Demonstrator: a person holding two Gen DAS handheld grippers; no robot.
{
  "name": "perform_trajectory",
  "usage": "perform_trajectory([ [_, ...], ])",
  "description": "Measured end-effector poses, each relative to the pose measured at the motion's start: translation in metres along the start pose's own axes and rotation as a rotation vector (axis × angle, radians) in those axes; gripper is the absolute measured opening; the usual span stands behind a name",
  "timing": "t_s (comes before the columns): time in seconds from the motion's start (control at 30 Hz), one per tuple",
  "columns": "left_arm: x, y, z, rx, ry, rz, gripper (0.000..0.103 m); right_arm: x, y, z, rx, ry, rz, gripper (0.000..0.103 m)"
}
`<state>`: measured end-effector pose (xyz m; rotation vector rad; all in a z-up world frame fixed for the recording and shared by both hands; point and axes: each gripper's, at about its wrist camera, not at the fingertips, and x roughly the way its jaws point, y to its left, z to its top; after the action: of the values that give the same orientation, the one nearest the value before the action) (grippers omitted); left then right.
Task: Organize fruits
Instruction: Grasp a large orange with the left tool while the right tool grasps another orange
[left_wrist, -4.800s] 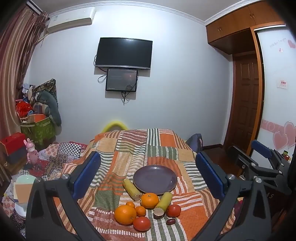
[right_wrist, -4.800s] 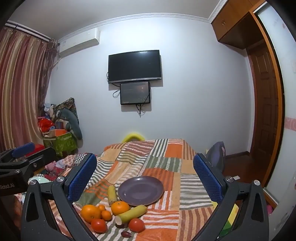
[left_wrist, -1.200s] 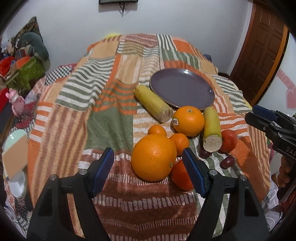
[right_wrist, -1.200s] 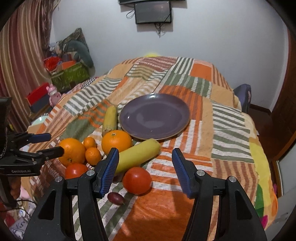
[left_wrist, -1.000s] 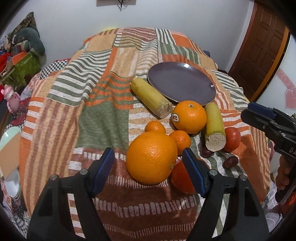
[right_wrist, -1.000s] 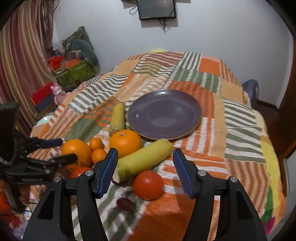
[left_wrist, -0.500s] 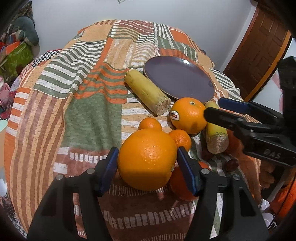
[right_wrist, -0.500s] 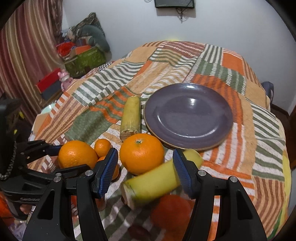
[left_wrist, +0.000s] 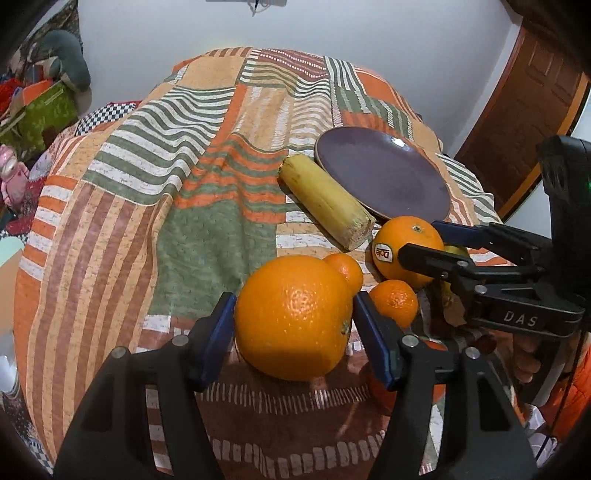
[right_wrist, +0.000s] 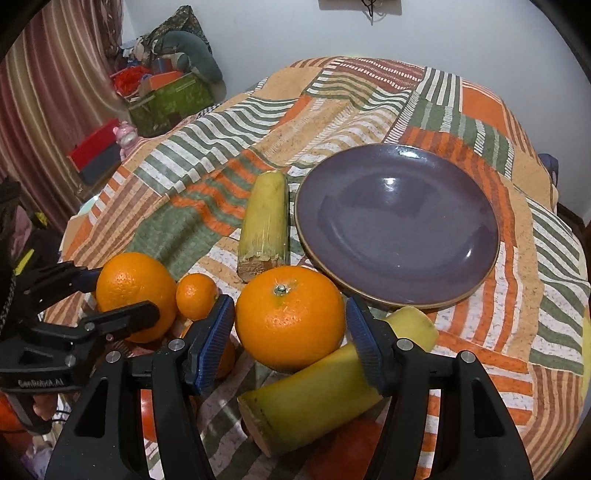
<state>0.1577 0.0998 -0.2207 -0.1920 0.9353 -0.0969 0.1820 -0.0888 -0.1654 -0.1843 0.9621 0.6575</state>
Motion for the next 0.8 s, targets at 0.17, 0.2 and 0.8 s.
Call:
perform_trajectory([
  [0.17,0.005,0.007,0.003,-0.029,0.013,-0.038,0.064,0.007,0.009,0.001,-0.046,0.012,-0.038,0.071],
  [0.2,0.005,0.006,0.003,-0.027,0.010,-0.038,0.064,0.008,0.010,0.001,-0.053,0.014,-0.046,0.072],
  [0.8,-0.016,-0.001,0.006,-0.005,0.003,-0.026,0.063,-0.009,-0.002,0.007,0.038,-0.018,0.009,0.063],
])
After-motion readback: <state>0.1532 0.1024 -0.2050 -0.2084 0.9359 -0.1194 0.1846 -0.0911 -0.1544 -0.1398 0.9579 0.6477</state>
